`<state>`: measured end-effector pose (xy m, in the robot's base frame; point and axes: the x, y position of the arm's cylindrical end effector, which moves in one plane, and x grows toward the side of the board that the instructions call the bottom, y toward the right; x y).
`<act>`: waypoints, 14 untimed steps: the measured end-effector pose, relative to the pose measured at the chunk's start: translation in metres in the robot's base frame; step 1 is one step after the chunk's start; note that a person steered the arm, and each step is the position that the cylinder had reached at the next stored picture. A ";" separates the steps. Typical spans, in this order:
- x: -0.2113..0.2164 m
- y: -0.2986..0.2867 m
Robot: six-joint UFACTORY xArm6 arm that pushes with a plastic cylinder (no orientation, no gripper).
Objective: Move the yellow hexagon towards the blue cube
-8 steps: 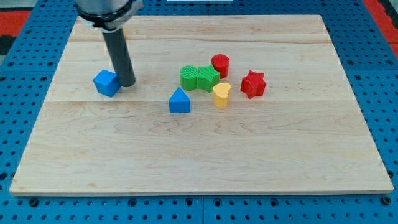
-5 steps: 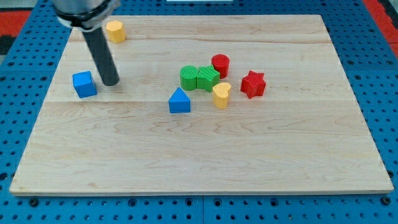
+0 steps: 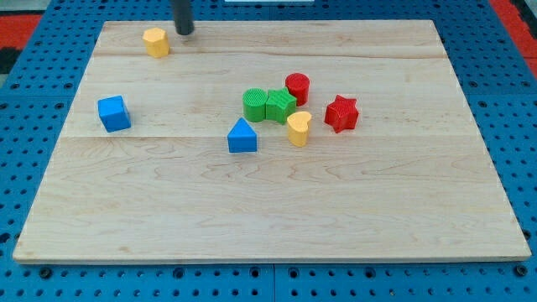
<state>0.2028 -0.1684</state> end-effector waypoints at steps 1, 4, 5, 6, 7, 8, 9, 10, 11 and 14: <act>0.015 -0.035; 0.023 -0.017; 0.046 -0.006; 0.071 0.001; 0.084 0.024; 0.106 0.028; 0.111 0.025; 0.118 0.015; 0.117 -0.007; 0.107 -0.007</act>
<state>0.3094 -0.1756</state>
